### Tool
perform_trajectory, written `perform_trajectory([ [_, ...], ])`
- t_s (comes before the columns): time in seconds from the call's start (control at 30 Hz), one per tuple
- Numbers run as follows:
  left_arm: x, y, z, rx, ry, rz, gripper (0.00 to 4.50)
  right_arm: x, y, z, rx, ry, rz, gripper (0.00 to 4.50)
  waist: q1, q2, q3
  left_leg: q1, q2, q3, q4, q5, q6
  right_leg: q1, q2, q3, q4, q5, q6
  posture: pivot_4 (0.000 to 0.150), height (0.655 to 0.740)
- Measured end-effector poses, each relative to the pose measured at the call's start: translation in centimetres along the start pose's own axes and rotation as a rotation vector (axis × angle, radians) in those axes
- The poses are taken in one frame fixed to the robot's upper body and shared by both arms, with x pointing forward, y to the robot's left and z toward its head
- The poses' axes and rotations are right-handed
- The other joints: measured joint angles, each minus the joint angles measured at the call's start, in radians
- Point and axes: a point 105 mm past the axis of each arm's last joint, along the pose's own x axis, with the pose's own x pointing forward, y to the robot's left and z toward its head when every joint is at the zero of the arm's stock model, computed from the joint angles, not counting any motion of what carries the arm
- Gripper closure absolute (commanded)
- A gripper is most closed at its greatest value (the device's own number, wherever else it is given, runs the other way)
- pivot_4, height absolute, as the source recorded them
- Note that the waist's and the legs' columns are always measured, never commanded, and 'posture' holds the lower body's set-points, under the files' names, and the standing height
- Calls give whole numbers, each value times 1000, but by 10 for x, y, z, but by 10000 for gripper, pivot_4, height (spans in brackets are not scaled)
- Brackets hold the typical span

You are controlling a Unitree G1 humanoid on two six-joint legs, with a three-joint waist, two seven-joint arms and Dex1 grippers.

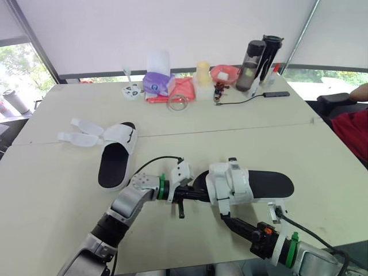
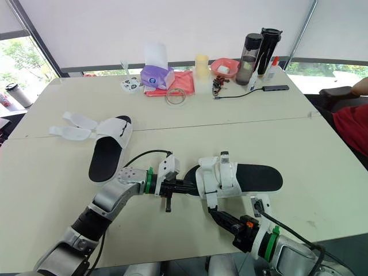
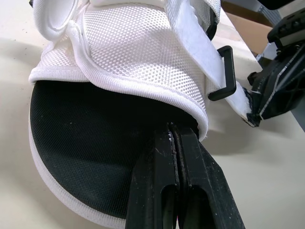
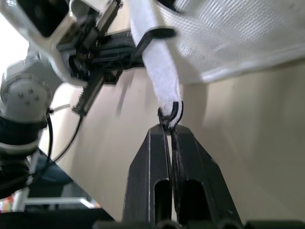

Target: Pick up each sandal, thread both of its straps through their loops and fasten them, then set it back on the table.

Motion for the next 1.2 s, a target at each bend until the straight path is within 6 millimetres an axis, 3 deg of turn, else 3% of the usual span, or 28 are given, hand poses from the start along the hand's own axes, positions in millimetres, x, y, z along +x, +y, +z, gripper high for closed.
perform_trajectory([
  [0.43,2,-1,-1,0,5,-16,45000,-18,2,-25,-109,168,5,44376,3,-6,-4,0,0,-1,0,0,0,0,1,0,-1,0,0,1500,7400],
  [0.7,3,-1,-1,15,12,-32,45000,-37,5,-60,-75,378,29,44376,2,-5,-5,-1,0,0,0,0,0,0,0,0,0,0,0,1500,7400],
  [0.87,3,0,-2,14,13,-30,45000,-37,9,-47,-128,359,44,44376,1,-4,-5,0,0,1,2,0,0,1,0,0,0,0,0,1500,7400],
  [1.0,5,1,-1,18,7,-36,45000,-35,21,1,-244,235,83,44376,5,-4,-5,0,0,0,3,0,0,2,1,0,0,0,0,1500,7400],
  [1.1,5,1,-1,16,6,-40,45000,-37,17,25,-325,179,47,36728,4,-4,-5,0,-1,0,2,0,0,2,1,0,0,0,0,1500,7400],
  [1.2,5,1,-1,17,5,-41,45000,-42,18,36,-365,176,47,20642,5,-4,-5,0,-1,-1,2,0,0,2,0,0,0,0,0,1500,7400],
])
